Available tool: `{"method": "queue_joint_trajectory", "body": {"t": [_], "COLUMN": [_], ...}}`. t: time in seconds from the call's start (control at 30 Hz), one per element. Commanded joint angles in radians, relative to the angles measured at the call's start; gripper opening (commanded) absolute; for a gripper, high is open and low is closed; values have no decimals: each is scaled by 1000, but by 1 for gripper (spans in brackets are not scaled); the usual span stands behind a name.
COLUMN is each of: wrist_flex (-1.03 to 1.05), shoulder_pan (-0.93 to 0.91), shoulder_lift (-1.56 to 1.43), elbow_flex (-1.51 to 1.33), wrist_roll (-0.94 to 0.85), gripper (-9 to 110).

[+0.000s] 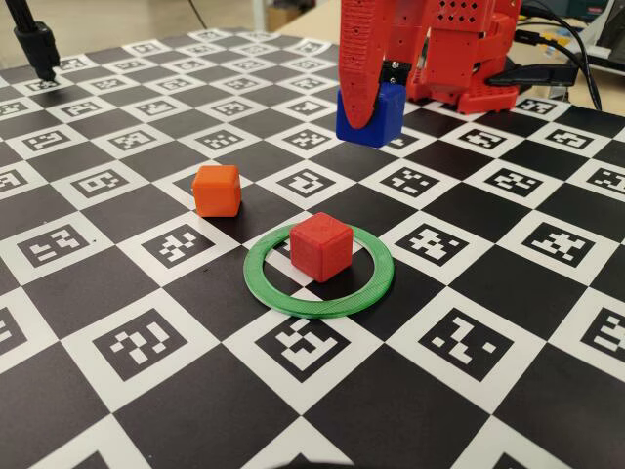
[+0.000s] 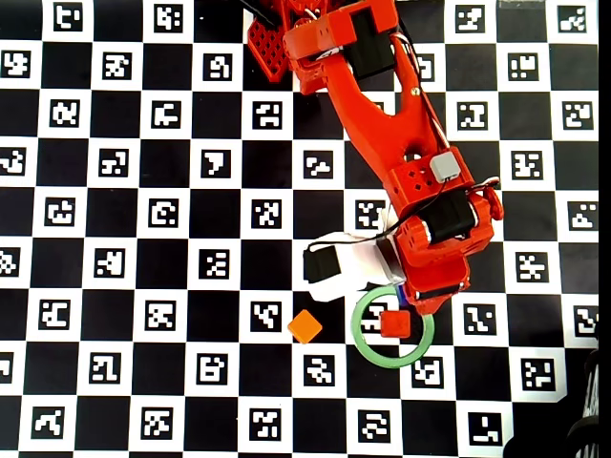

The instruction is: Grab the red cube then put it in the green circle then put the blue cube on top and finally the orange cube on top

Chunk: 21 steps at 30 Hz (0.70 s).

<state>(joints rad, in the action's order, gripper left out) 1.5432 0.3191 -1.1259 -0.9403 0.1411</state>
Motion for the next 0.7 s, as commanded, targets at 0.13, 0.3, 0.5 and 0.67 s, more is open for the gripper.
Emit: {"method": "queue_joint_trajectory", "body": {"t": [0.13,0.3,0.5,0.67], "wrist_flex": [28,29,8,-34], "shoulder_pan": [-35,-38,-29,-31], "shoulder_lift": [21,80,130,141], "elbow_flex": [183,239,256,232], "wrist_roll": [51,80,97,100], "gripper": [7,7,7,7]}}
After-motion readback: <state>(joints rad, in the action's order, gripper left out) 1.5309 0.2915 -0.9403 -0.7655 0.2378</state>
